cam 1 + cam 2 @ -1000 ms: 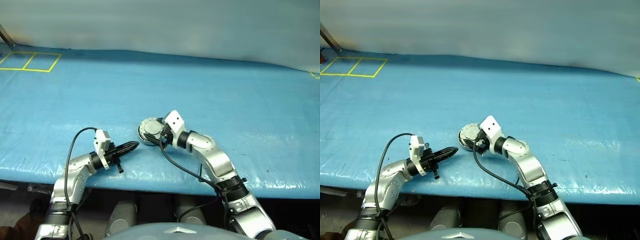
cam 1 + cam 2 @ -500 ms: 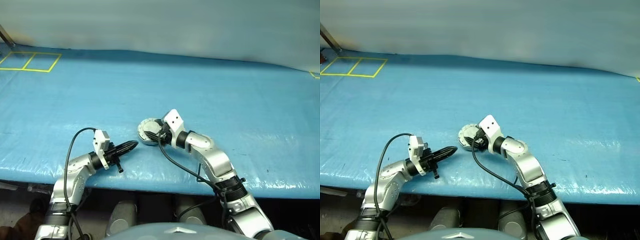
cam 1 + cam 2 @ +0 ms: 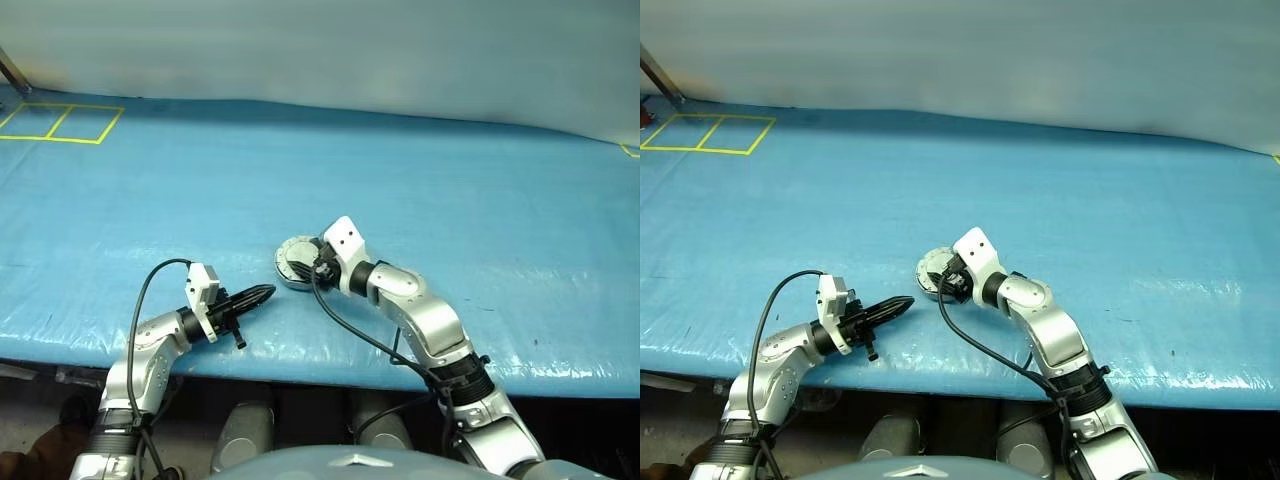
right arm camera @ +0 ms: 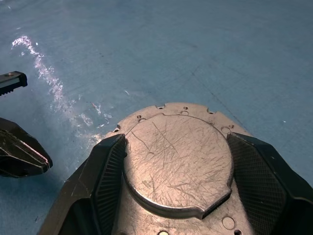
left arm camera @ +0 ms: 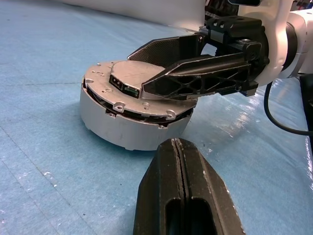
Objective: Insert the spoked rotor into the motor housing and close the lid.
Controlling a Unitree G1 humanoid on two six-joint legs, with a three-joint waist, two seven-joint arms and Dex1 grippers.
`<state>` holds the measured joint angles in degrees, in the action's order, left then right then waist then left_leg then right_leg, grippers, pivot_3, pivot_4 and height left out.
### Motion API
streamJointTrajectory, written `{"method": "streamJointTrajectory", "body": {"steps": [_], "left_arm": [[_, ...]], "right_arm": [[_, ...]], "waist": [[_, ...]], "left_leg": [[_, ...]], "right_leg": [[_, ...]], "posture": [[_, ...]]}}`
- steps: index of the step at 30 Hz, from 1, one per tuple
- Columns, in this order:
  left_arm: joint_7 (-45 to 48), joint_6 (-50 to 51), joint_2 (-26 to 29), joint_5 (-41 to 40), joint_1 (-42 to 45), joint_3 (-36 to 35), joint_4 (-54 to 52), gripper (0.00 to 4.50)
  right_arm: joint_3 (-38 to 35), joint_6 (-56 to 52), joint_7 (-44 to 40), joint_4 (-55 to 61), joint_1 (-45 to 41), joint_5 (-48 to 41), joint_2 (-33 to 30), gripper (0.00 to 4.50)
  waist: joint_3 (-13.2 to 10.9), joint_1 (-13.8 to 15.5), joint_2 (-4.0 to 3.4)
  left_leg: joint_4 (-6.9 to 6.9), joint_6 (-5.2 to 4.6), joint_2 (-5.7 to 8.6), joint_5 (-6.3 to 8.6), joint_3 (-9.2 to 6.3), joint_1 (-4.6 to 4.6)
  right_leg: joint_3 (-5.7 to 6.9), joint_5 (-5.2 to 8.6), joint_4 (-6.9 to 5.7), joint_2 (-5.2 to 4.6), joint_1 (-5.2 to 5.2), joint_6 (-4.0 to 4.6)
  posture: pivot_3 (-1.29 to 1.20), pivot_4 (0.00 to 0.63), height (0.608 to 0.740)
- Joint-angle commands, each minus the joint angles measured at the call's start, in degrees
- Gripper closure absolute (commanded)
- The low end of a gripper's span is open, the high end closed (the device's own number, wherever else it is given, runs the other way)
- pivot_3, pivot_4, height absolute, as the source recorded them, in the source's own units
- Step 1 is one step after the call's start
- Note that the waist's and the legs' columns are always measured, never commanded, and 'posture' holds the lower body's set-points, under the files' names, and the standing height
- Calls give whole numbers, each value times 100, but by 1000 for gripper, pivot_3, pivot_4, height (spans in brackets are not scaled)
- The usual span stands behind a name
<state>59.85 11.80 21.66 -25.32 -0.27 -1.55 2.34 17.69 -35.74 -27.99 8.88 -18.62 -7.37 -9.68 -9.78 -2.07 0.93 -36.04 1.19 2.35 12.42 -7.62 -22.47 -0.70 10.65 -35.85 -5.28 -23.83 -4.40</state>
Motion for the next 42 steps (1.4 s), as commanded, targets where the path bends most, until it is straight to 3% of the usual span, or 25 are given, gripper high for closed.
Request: {"method": "streamJointTrajectory", "body": {"steps": [1, 9, 42], "left_arm": [[-34, -111, 11, -5, -28, 1, -18, 4500], [-108, -176, 0, 22, -50, 13, -1, 4500], [-273, -271, 36, 58, -157, -3, -7, 4500]], "right_arm": [[26, -84, 120, 271, 11, -20, 105, 1532], [-56, -328, 407, 213, -16, -13, 341, 1532], [418, -530, 815, -208, 53, 557, 307, 1532]], "waist": [[0, 0, 0], [0, -4, 0], [15, -7, -14]], "left_leg": [[0, 0, 0, 0, 0, 0], [1, 0, -1, 0, 0, 0], [1, 0, -3, 0, 0, 15]], "right_leg": [[0, 0, 0, 0, -1, 0], [0, 0, -2, 1, -2, 0], [0, 2, -3, 0, 8, 3]], "posture": [[0, 150, 740], [0, 150, 740], [0, 150, 740]]}}
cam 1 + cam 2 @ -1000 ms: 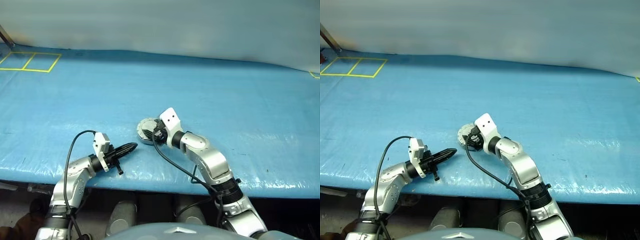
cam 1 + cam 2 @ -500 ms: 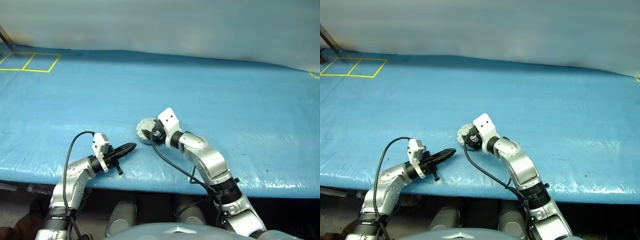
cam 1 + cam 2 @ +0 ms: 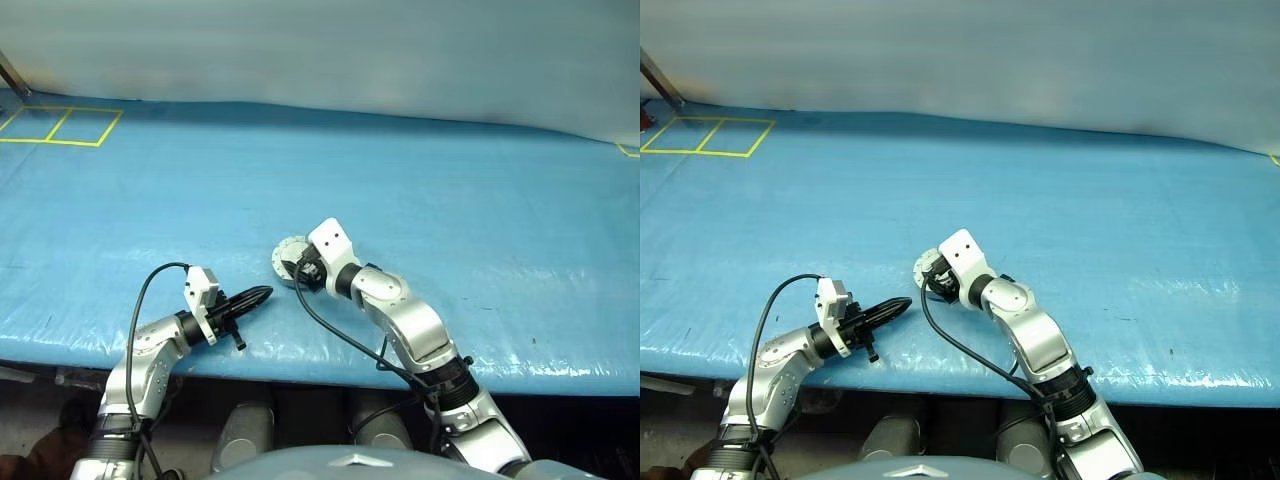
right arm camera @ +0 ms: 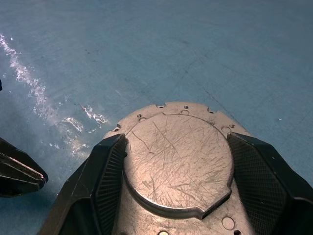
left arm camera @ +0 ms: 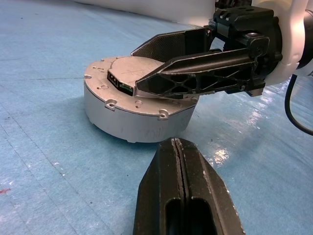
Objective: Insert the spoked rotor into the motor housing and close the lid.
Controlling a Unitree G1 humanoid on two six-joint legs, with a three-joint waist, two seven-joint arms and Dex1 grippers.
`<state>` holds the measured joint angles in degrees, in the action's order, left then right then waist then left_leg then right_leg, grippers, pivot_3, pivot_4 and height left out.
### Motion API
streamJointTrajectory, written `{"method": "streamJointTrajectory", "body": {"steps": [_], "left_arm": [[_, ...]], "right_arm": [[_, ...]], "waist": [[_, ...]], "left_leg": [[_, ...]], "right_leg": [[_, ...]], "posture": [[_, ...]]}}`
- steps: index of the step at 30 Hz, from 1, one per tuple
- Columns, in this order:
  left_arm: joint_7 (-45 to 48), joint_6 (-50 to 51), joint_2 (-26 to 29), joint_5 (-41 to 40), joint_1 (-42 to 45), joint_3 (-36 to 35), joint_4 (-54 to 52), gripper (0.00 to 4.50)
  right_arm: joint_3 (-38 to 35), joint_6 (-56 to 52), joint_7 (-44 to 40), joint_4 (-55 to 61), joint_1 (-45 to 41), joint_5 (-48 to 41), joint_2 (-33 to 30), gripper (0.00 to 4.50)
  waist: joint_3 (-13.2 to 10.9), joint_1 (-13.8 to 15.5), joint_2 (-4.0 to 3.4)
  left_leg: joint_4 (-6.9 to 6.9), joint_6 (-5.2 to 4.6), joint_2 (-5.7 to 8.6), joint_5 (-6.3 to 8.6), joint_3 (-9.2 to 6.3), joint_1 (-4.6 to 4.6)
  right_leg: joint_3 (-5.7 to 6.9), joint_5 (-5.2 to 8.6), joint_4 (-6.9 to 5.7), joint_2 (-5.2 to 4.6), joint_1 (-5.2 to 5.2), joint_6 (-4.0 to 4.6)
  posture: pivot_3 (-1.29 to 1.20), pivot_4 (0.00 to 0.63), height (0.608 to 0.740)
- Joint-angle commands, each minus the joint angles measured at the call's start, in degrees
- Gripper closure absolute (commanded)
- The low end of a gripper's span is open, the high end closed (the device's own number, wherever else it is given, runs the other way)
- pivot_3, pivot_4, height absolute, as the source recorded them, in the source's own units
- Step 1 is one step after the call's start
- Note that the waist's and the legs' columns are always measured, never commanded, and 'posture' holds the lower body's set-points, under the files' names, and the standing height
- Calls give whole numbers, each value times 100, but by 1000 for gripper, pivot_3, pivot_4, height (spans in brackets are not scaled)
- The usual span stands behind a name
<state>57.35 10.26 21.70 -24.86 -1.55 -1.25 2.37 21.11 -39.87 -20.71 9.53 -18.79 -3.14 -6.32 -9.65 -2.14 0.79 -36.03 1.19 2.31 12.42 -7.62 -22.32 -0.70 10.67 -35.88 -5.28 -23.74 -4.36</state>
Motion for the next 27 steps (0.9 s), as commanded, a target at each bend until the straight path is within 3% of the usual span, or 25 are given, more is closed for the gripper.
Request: {"method": "streamJointTrajectory", "body": {"steps": [1, 15, 27], "left_arm": [[-36, -116, 29, 15, -32, -33, -14, 4500], [-620, 259, -469, -660, 465, -459, -79, 4500], [-1168, 187, -496, 561, 1005, 374, 616, 4500]], "right_arm": [[93, -100, 92, -330, 73, 163, -42, 1532], [-10, -12, 80, -517, 143, 150, -83, 1532], [-106, 5, 161, -372, 206, 159, -92, 1532]], "waist": [[2, 0, -2], [17, 4, -3], [27, 40, -10]], "left_leg": [[0, 0, 0, 0, 0, 0], [4, 4, -1, 3, 1, 31], [8, 4, 1, 3, -2, 32]], "right_leg": [[0, 0, 0, 0, 0, 0], [0, 3, 1, -2, 23, 2], [1, 3, 3, -1, 27, 2]], "posture": [[0, 150, 740], [0, 150, 740], [0, 150, 740]]}}
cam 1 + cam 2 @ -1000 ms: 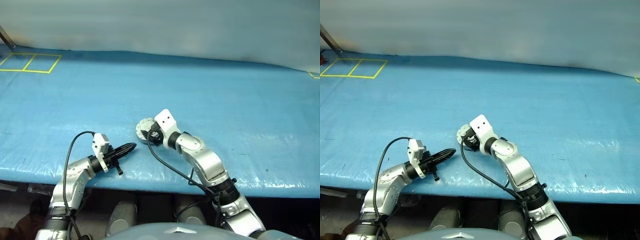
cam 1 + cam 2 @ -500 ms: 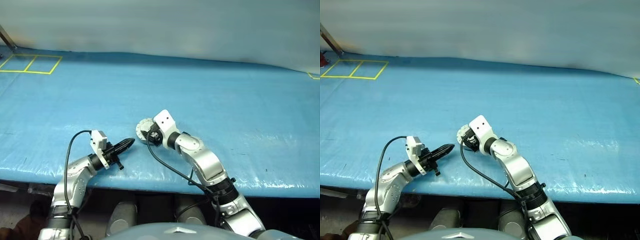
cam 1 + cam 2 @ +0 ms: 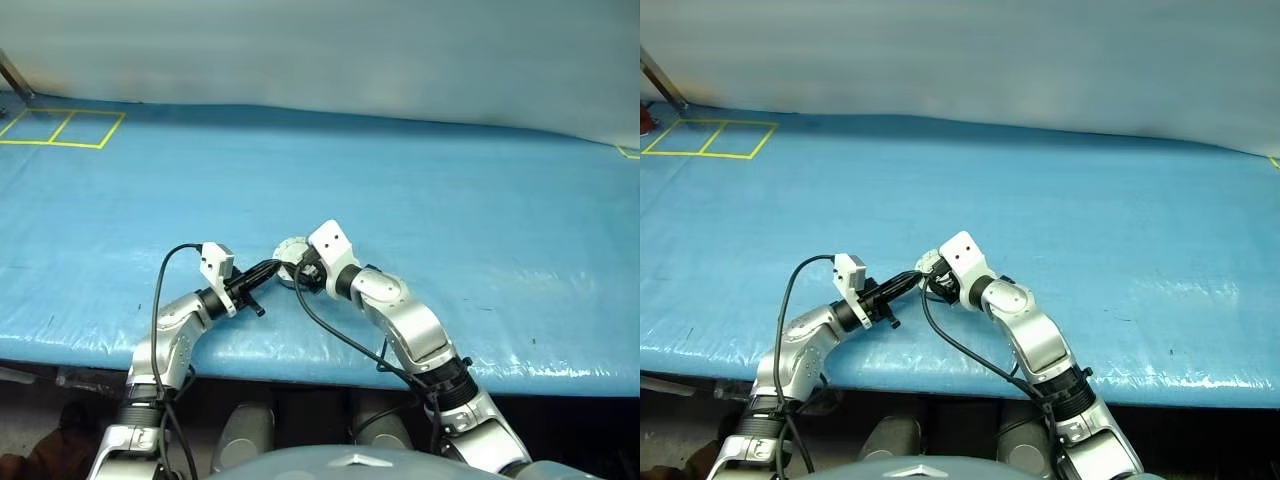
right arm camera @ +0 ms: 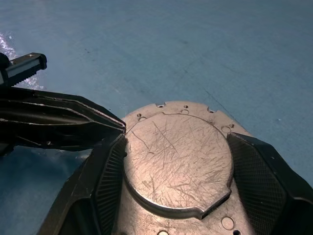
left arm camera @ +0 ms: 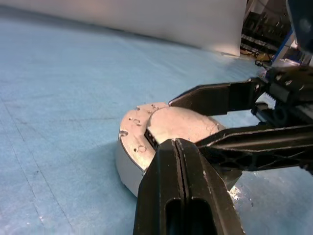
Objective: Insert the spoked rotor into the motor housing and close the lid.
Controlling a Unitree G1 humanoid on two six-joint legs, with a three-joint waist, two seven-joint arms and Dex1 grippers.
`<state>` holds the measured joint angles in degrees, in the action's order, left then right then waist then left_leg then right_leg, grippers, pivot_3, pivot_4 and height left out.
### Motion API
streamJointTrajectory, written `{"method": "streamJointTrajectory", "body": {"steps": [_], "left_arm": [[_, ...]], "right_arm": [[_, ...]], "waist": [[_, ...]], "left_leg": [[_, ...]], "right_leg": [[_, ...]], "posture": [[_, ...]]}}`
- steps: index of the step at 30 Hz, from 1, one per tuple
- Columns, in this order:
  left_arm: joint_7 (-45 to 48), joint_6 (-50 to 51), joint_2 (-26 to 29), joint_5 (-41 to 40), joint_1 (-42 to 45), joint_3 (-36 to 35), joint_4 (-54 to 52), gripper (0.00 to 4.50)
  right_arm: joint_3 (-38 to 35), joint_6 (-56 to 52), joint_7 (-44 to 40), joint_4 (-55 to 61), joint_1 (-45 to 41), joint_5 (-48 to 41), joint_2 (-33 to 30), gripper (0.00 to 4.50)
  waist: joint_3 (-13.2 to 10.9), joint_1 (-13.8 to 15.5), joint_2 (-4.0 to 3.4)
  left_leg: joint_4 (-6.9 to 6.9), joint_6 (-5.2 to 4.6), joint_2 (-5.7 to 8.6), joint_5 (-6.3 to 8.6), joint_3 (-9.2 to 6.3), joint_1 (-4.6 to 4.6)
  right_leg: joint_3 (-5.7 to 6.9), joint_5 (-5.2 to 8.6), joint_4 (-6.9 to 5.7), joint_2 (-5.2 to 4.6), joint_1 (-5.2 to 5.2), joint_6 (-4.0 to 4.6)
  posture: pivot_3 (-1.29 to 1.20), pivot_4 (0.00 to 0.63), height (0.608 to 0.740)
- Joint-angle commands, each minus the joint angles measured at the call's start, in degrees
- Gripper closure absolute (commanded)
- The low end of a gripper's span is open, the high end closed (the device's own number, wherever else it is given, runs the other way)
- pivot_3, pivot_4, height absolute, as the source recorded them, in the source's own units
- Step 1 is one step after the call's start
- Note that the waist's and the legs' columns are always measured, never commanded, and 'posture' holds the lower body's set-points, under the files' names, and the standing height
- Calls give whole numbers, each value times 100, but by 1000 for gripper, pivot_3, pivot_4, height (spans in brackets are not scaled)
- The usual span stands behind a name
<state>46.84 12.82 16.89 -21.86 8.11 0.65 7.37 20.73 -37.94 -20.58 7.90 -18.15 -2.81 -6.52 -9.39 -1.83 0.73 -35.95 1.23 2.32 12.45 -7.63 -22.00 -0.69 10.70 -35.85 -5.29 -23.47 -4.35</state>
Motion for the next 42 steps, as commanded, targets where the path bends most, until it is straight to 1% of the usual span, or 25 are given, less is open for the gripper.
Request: {"method": "streamJointTrajectory", "body": {"steps": [1, 8, 11, 13, 15, 16, 19, 23, 26, 28, 31, 35, 38, 42], "left_arm": [[-169, -88, -23, 331, 38, 205, 151, 4500], [-196, -193, 38, 547, -44, 383, 134, 4500], [-183, -190, 20, 497, -79, 374, 80, 4500], [-109, -139, 3, 389, -108, 361, 18, 4500], [-47, -102, -25, 280, -143, 344, -48, 4500], [-26, -106, -39, 248, -161, 344, -80, 4500], [-13, -107, -80, 196, -191, 335, -139, 4500], [-13, -123, -87, 188, -217, 348, -147, 4500], [-9, -134, -98, 186, -226, 348, -147, 4500], [-8, -158, -106, 190, -239, 349, -150, 4500], [0, -187, -114, 199, -246, 354, -137, 4500], [-17, -237, -133, 232, -279, 384, -151, 4500], [-44, -253, -122, 252, -313, 392, -180, 4500], [-99, -302, -107, 294, -355, 394, -214, 4500]], "right_arm": [[-78, -192, 150, -189, 155, 122, -78, 1532], [-139, -185, 116, -61, 231, 45, -93, 1532], [-163, -75, -75, 59, 269, -73, -142, 1532], [-166, -24, -121, 129, 284, -82, -177, 773], [-175, -4, -156, 210, 291, -112, -200, 156], [-231, 17, -108, 284, 299, -134, -169, 35], [-512, 63, -33, 619, 339, -332, -34, 35], [-1350, -592, -16, 1239, 488, -1160, 238, 35], [-1877, -1095, 37, 1306, 608, -1664, 353, 35], [-2256, -1463, 52, 1245, 758, -2086, 461, 35], [-2590, -1861, 40, 1154, 900, -2571, 594, 35], [-3204, -2274, 49, 603, 967, -3344, 1008, 35], [-3484, -2488, 8, 329, 869, -3858, 1229, 35], [-3728, -2569, 142, -128, 724, -4302, 1359, 35]], "waist": [[3, 13, -5], [31, 53, -10], [34, 59, -13], [34, 60, -13], [34, 58, -13], [34, 58, -13], [33, 69, -14], [31, 85, -16], [31, 97, -17], [30, 102, -17], [27, 100, -23], [19, 97, -36], [16, 96, -41], [16, 87, -42]], "left_leg": [[0, 0, 0, 0, 0, 0], [0, 2, 2, 2, 1, 2], [1, 3, 4, 2, 1, 1], [4, 3, 5, 2, 1, -2], [9, 3, 5, 2, 1, -5], [12, 3, 5, 2, 2, -6], [18, 3, 5, 2, 1, -13], [12, 1, 8, 1, -7, -59], [13, 1, 9, 1, -10, -59], [13, 1, 8, 2, -10, -58], [15, 1, 7, 2, -11, -58], [14, 1, 4, 2, -11, -54], [14, 1, 6, 2, -10, -59], [15, 1, 6, 2, -10, -58]], "right_leg": [[0, 0, 0, -1, 1, 0], [1, 1, 6, -8, -3, -1], [1, 1, 9, -9, -4, -2], [1, 1, 11, -11, -4, -2], [2, 2, 14, -11, -4, -2], [2, 2, 14, -11, -3, -2], [4, 5, 15, -11, -8, 0], [6, 3, 16, -10, -45, -6], [8, 3, 19, -10, -43, -6], [10, 5, 19, -10, -42, -5], [11, 6, 20, -10, -43, -3], [15, 7, 19, -9, -39, -2], [13, 7, 21, -10, -42, -2], [14, 7, 24, -10, -40, -3]], "posture": [[0, 150, 740], [0, 150, 740], [0, 150, 740], [0, 150, 740], [0, 150, 740], [0, 150, 740], [0, 150, 740], [0, 150, 740], [0, 150, 740], [0, 150, 740], [0, 150, 740], [0, 150, 740], [0, 150, 740], [0, 150, 740]]}}
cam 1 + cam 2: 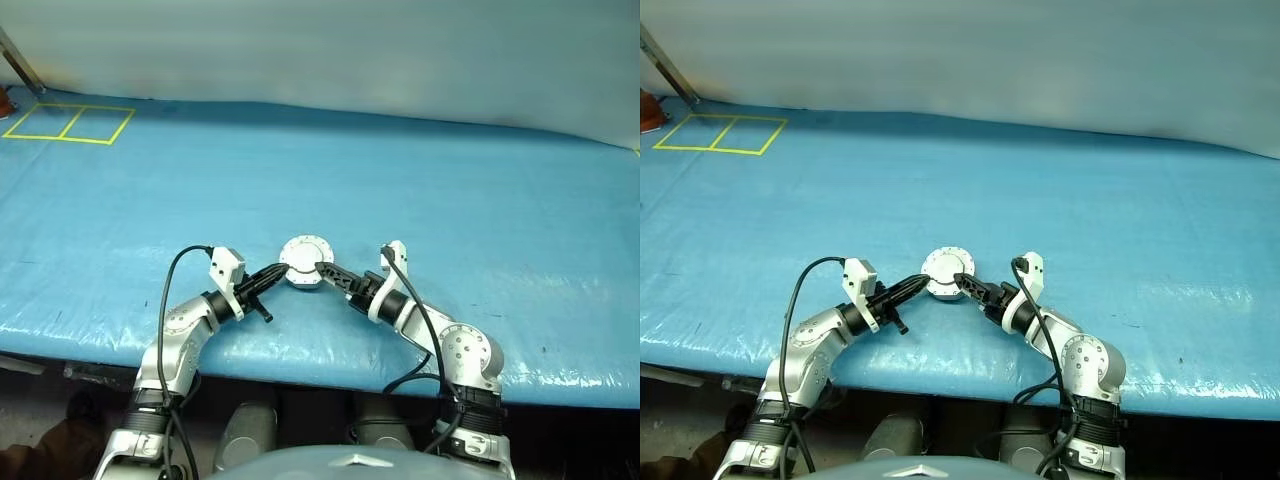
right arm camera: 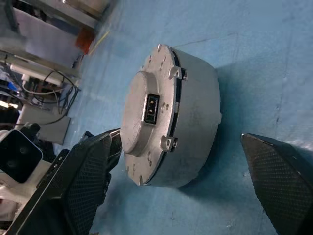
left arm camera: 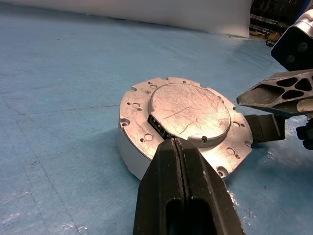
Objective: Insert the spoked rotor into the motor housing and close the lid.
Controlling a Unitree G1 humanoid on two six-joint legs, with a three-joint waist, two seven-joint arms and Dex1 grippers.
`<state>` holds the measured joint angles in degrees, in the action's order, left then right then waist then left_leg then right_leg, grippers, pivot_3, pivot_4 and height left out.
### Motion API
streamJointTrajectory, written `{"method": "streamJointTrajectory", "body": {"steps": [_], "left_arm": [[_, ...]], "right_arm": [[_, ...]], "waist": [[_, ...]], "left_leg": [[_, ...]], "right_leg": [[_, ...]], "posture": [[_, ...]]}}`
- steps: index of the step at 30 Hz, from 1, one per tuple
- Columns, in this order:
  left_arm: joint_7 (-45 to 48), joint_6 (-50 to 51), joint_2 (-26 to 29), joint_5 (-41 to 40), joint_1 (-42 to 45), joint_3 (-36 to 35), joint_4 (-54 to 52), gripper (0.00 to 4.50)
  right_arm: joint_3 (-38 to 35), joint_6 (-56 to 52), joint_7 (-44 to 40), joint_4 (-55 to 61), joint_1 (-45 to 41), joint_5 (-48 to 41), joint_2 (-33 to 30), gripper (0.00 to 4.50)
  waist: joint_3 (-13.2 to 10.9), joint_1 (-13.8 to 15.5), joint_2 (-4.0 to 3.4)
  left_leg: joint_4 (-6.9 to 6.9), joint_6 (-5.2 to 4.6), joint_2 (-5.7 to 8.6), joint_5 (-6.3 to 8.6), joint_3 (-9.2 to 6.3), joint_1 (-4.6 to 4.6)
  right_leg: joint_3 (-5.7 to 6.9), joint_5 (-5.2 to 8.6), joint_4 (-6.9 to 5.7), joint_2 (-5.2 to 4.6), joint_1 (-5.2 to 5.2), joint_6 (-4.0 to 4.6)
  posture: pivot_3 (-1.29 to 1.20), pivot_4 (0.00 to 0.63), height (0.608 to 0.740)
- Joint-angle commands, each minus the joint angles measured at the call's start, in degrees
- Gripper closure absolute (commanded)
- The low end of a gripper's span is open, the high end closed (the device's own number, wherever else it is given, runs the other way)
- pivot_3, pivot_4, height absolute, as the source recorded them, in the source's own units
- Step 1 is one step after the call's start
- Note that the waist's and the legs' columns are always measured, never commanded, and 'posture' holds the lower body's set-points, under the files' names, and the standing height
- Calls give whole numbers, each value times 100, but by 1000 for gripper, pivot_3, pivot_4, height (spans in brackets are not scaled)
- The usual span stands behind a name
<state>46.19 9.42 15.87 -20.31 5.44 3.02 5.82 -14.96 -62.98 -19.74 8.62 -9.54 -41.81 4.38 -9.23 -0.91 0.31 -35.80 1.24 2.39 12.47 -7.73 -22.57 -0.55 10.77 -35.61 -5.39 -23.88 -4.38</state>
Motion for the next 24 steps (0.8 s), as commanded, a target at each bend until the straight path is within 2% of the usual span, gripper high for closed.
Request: {"method": "streamJointTrajectory", "body": {"steps": [1, 8, 11, 14, 15, 16, 19, 24], "left_arm": [[-38, 31, 4, 142, -101, 156, -71, 4500], [-71, 37, 44, 143, -142, 136, -117, 4500], [-80, 28, 44, 143, -142, 133, -105, 4500], [-75, 21, 43, 145, -134, 138, -85, 4500], [-72, 26, 43, 143, -133, 141, -85, 4500], [-67, 33, 44, 140, -133, 144, -85, 4500], [-67, 33, 42, 147, -139, 160, -81, 4500], [-67, 35, 30, 166, -153, 157, -85, 4500]], "right_arm": [[-210, -78, 84, -284, -171, -510, 290, 35], [-29, 12, 214, -527, -243, -706, 200, 35], [-18, 45, 255, -597, -249, -763, 201, 609], [-46, 54, 256, -623, -250, -847, 194, 1610], [-88, 55, 263, -642, -254, -908, 215, 1610], [-121, 53, 279, -655, -258, -966, 236, 2205], [-150, 60, 336, -681, -253, -1109, 255, 2967], [-41, 45, 446, -708, -227, -1170, 222, 2967]], "waist": [[0, -7, -1], [-1, -51, -1], [-1, -54, -2], [-2, -53, -3], [-2, -53, -3], [-2, -53, -3], [-4, -51, -6], [-4, -56, -7]], "left_leg": [[0, 0, -1, 0, 0, 0], [1, -1, -1, 0, 1, 0], [1, -1, -1, 0, 0, 0], [1, -1, 0, 0, 1, -1], [1, -1, 0, 0, 0, -1], [1, -1, 0, 0, 0, -1], [2, -1, 0, 0, 0, -1], [2, -1, -1, 0, 0, -1]], "right_leg": [[1, 0, -1, 0, 0, 0], [1, 0, 0, 1, 0, 0], [1, 0, 0, 1, 0, 0], [1, 0, 1, 0, 0, 0], [1, 0, 1, 0, -1, 0], [1, 0, 1, 1, -1, 0], [1, 0, 1, 1, 0, 0], [1, 0, 1, 1, -1, 0]], "posture": [[0, 150, 740], [0, 150, 740], [0, 150, 740], [0, 150, 740], [0, 150, 740], [0, 150, 740], [0, 150, 740], [0, 150, 740]]}}
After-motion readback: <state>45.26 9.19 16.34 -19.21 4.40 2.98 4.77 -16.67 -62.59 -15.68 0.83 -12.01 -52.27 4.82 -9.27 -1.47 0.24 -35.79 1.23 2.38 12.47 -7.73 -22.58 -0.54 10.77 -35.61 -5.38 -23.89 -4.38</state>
